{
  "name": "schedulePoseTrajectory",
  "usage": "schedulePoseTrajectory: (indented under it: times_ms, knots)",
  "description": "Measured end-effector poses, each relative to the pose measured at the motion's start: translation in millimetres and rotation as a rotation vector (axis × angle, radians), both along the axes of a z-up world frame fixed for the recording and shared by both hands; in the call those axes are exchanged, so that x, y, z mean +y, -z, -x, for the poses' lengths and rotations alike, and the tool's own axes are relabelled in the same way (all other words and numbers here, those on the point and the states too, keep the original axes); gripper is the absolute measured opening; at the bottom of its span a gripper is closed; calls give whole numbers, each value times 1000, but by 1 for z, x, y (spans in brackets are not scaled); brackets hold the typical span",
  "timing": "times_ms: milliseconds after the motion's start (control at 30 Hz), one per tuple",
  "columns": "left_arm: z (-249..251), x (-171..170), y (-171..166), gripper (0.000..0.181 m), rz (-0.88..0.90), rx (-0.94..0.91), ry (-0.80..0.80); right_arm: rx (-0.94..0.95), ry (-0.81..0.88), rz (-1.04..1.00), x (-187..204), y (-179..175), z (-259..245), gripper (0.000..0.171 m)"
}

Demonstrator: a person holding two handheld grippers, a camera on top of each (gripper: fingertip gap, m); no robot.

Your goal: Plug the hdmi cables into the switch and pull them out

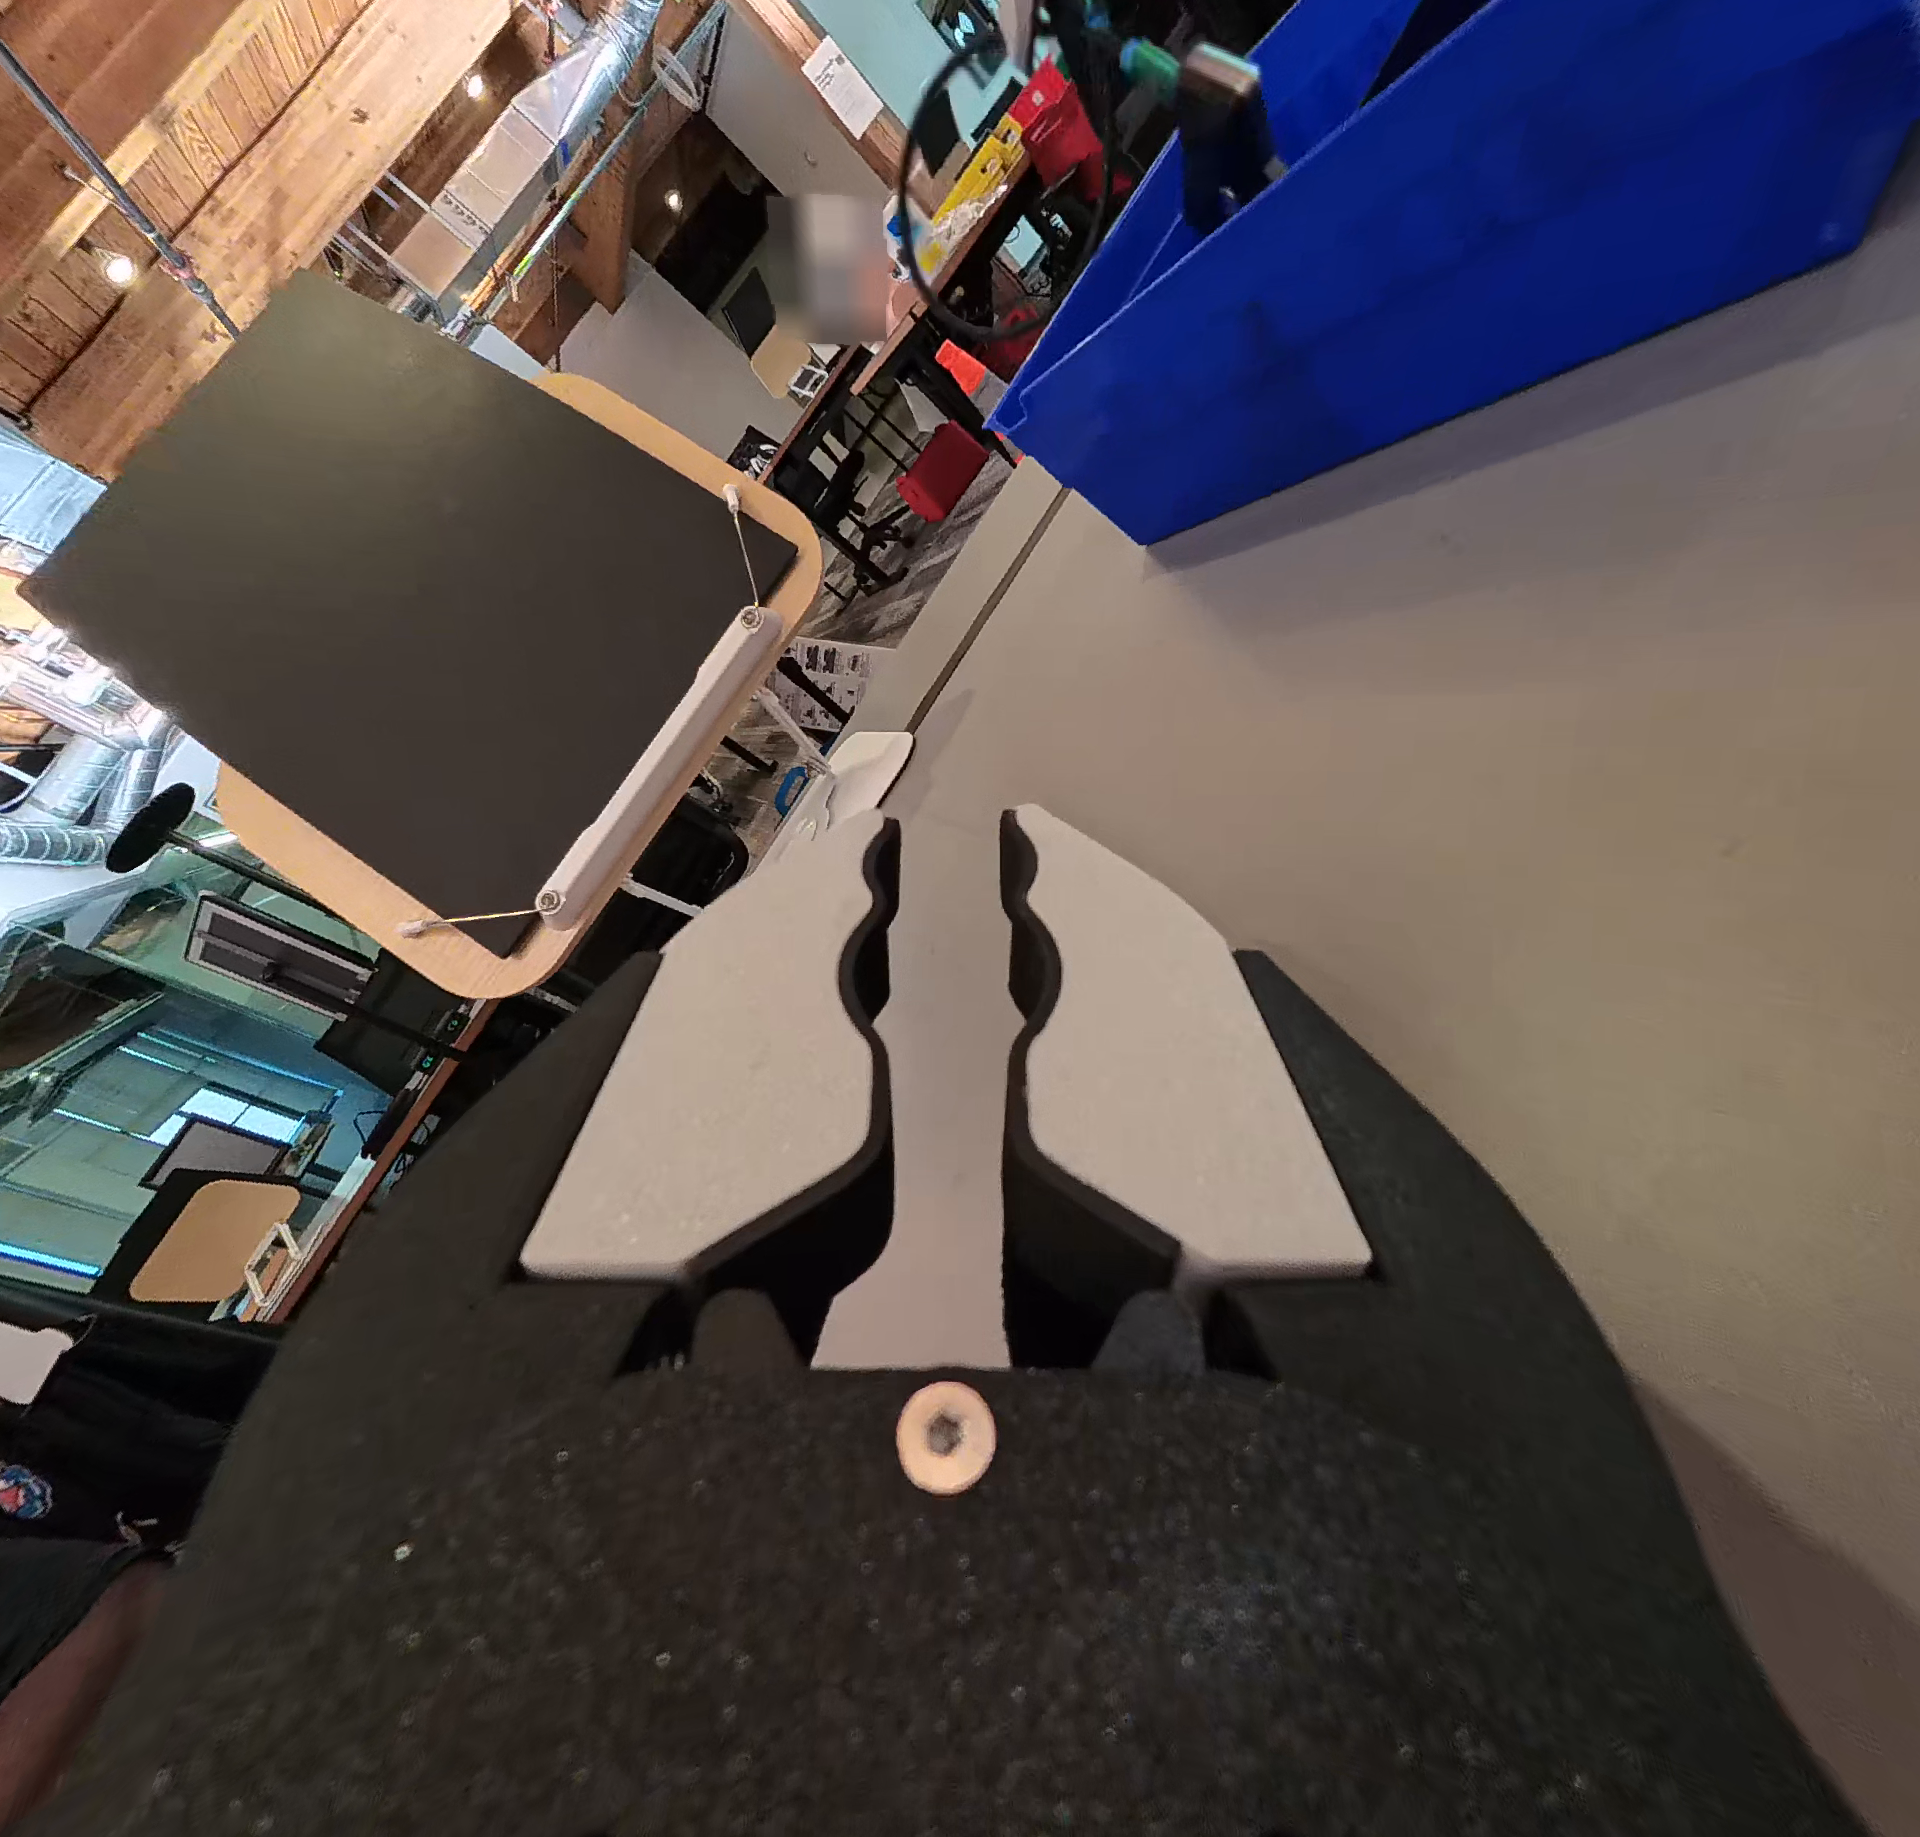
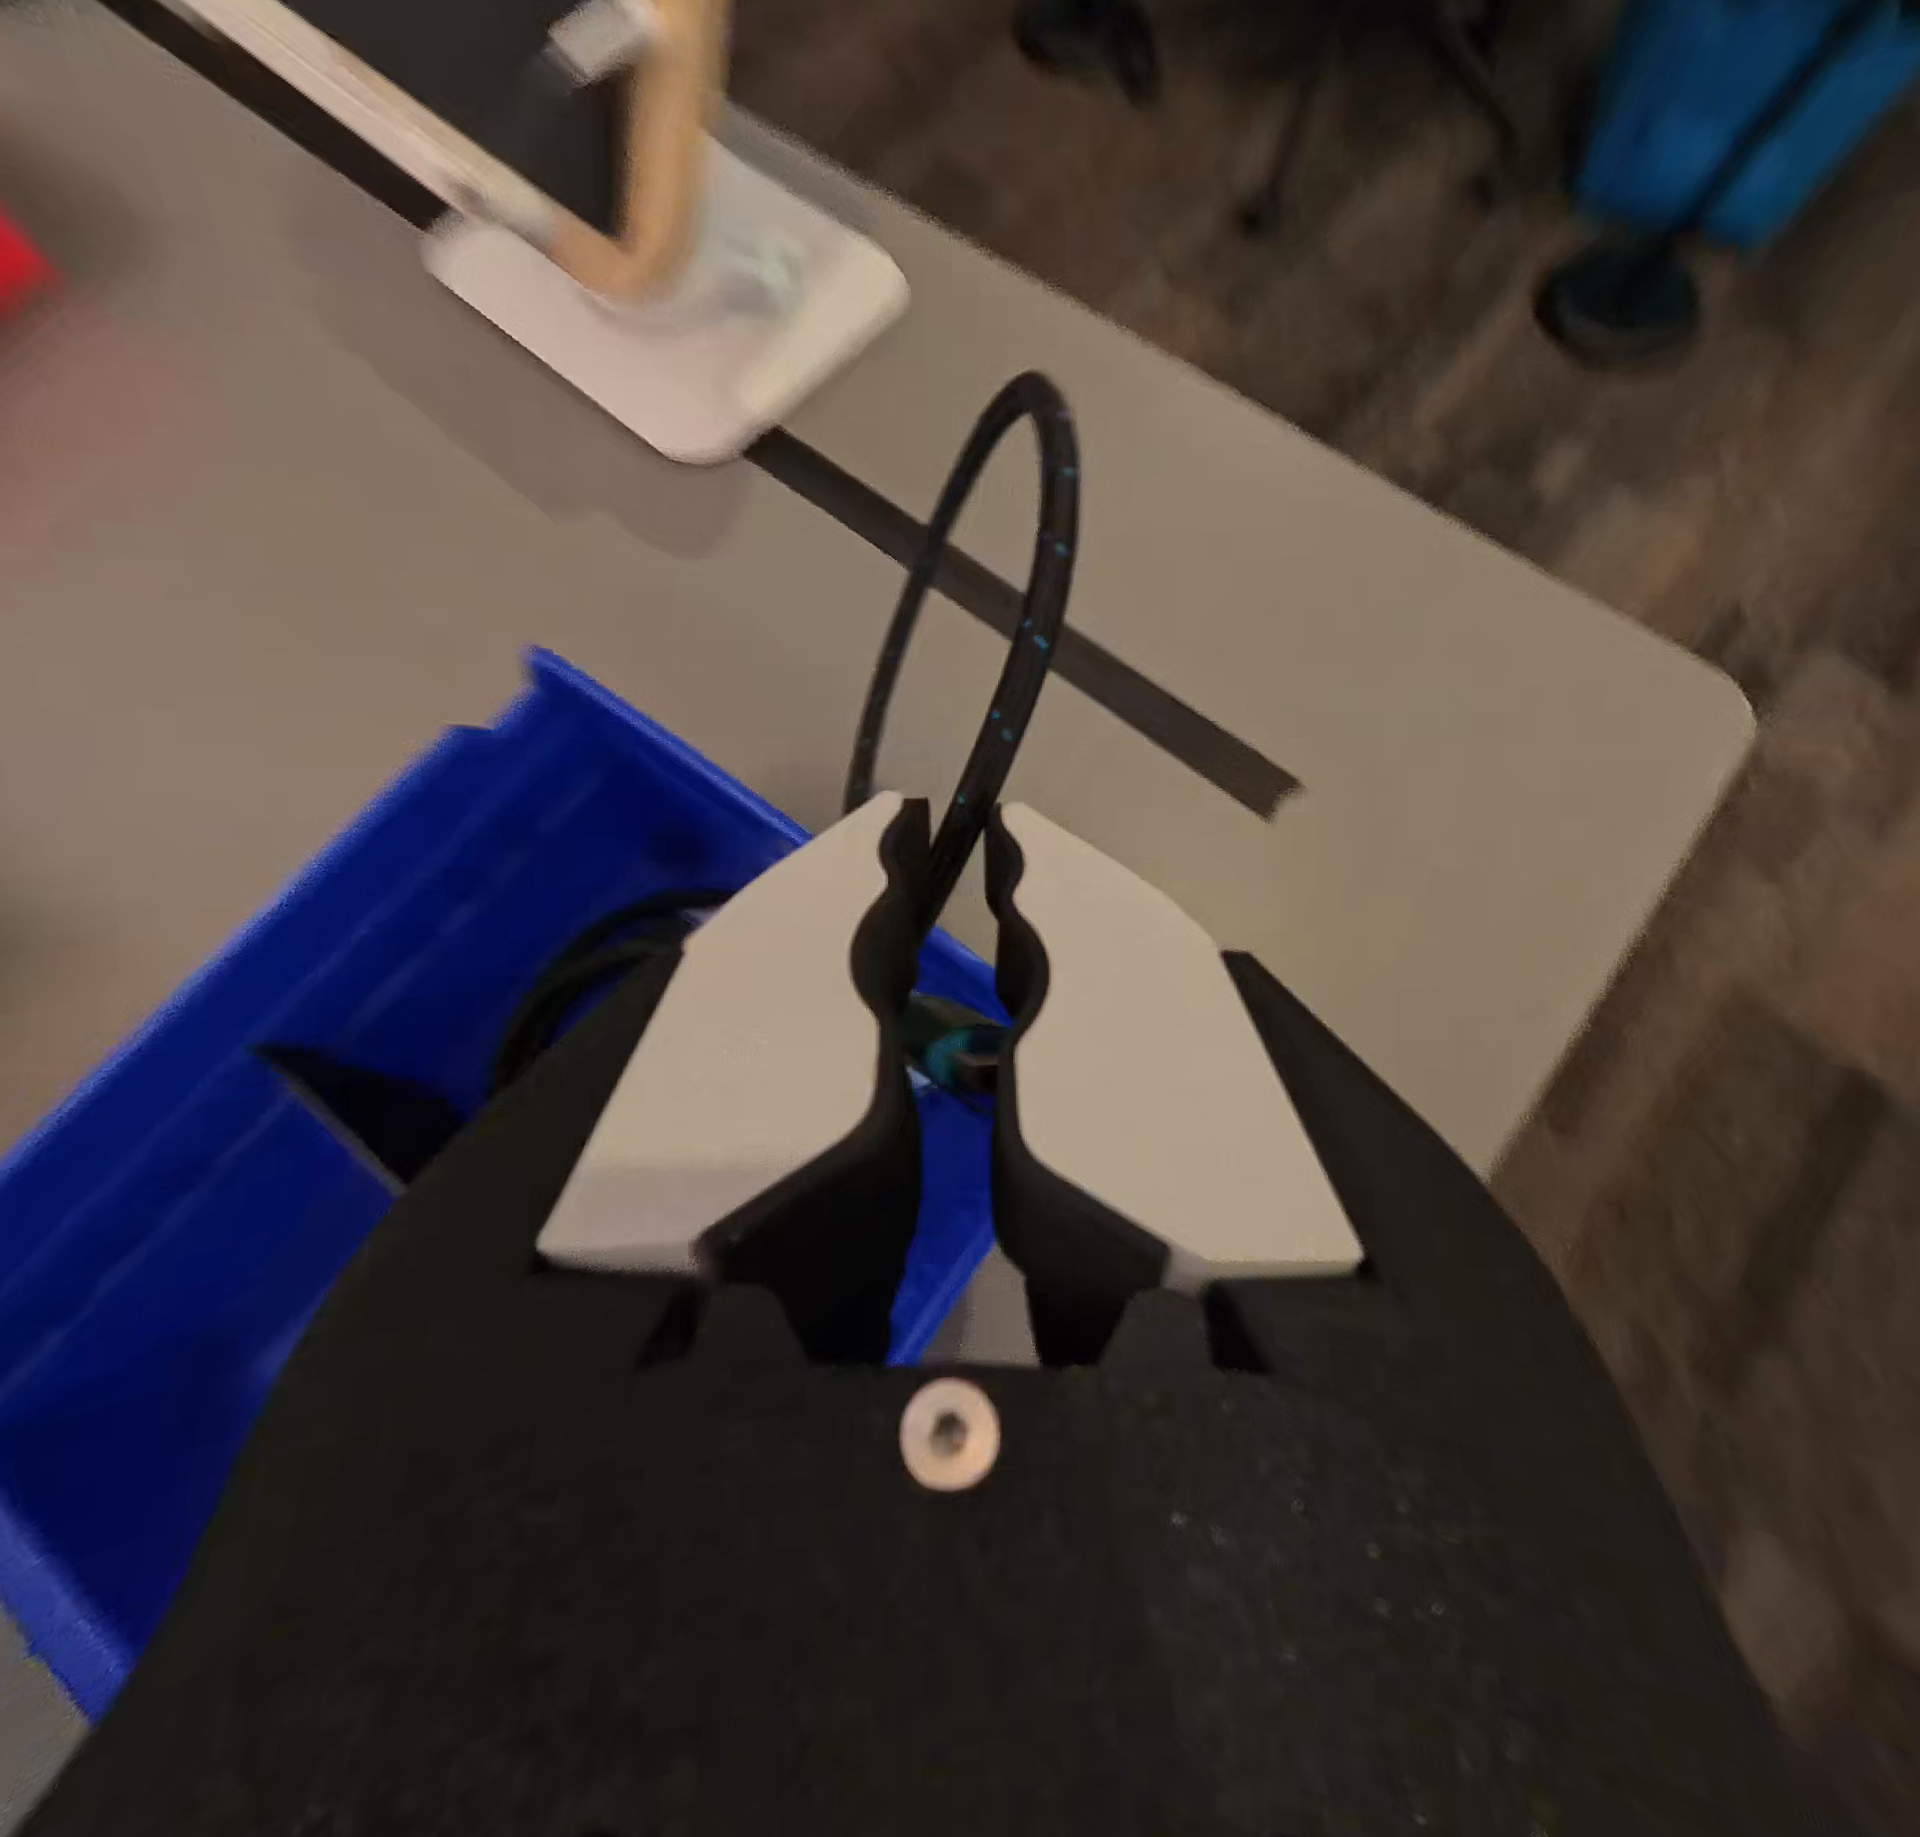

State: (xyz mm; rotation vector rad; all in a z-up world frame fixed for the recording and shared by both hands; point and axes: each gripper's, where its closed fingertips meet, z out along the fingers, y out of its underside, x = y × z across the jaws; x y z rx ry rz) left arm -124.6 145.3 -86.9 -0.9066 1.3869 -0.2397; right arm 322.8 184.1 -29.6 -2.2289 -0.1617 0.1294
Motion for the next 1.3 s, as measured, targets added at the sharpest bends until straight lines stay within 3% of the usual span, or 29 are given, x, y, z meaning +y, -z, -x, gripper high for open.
schedulePoseTrajectory:
  times_ms: [100, 233, 500, 767, 1067, 1300]
  knots:
    - [-1, -2, 3, 18, -17, 14, 4, 143, -142, -158, -19, -19, 26, 8]
    - [-2, -3, 6, 18, -25, 24, 9, -2, -222, -99, -37, -2, 31, 8]
    - [-4, -2, 10, 18, -35, 44, 4, -610, -358, 160, -16, 13, 31, 9]
    - [-4, 0, 12, 18, -35, 51, 0, -985, -431, 409, 26, 43, 34, 13]
    - [1, 2, 5, 18, -6, 17, -5, -908, -298, 552, -14, 41, 11, 66]
    - [4, 6, 2, 19, 144, -24, 14, -680, -51, 198, -42, -15, 38, 73]
